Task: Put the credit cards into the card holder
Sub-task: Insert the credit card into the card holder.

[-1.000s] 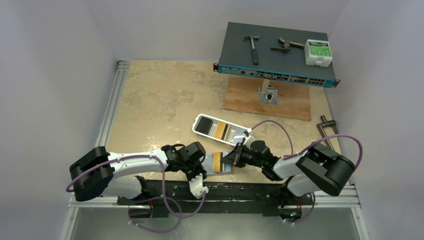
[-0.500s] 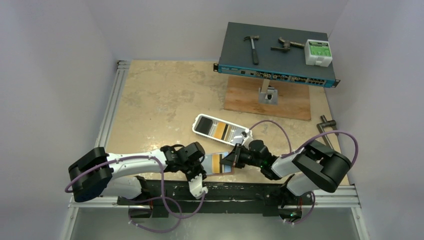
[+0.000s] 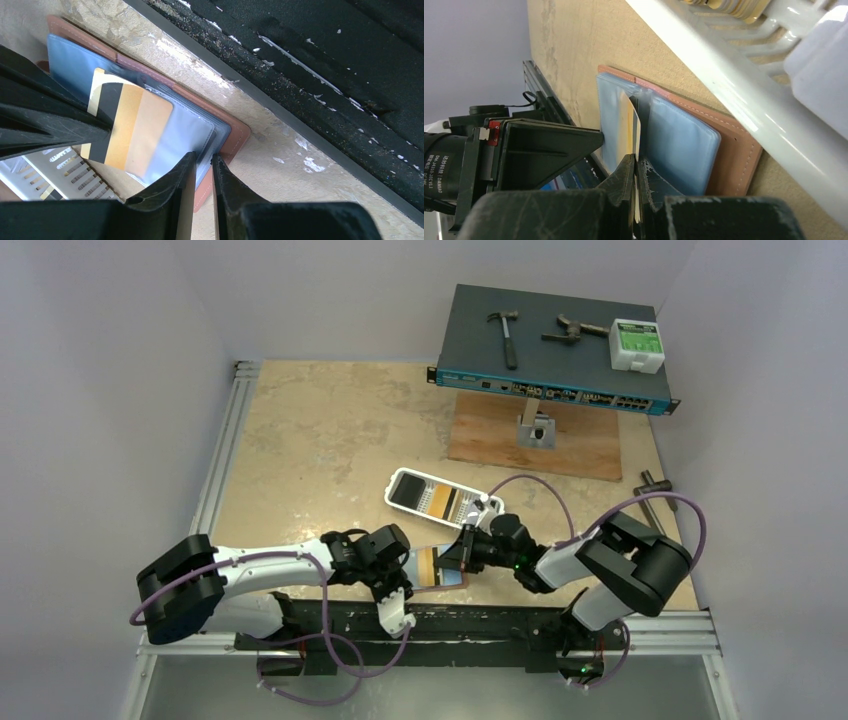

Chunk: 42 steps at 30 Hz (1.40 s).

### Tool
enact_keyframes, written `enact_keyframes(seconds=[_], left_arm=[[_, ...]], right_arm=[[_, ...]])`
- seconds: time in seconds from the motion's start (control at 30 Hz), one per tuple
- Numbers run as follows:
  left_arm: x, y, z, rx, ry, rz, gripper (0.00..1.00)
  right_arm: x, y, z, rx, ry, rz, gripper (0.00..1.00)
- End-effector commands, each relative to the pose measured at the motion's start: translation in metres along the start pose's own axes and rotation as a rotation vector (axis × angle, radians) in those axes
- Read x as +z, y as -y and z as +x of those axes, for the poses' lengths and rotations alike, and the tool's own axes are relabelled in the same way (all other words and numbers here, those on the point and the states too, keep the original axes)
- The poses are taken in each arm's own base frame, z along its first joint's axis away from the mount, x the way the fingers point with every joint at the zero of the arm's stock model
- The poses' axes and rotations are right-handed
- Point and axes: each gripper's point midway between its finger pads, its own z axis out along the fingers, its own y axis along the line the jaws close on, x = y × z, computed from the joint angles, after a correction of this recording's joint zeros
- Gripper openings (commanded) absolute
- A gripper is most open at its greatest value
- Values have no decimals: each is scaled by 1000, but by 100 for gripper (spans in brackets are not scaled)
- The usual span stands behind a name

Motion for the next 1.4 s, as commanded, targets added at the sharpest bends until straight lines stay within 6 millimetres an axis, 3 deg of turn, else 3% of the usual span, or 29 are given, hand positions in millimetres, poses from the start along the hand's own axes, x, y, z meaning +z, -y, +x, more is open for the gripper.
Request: enact_keyframes(seconds=[0.0, 0.3, 0.53, 0.7, 0.83, 1.03, 1.37], left_arm=[[4, 16, -2, 2, 10, 42, 18], [4, 15, -3, -2, 12, 36, 19], [3, 13, -3, -18, 9, 14, 20], [3, 14, -2, -21, 5, 7, 21], [3, 14, -1, -29, 1, 3, 21], [3, 14, 0, -36, -3, -12, 21], [4, 1, 1, -21, -5, -69, 21]], right_arm=[[6, 8, 11, -42, -74, 39, 0], [19, 5, 25, -121, -139, 130, 1], [17, 10, 28, -154, -154, 213, 32], [12, 4, 24, -162, -139, 217, 43], [10, -5, 20, -178, -130, 216, 45], [11, -5, 29, -198, -153, 230, 46], [27, -29, 38, -265, -187, 201, 46]])
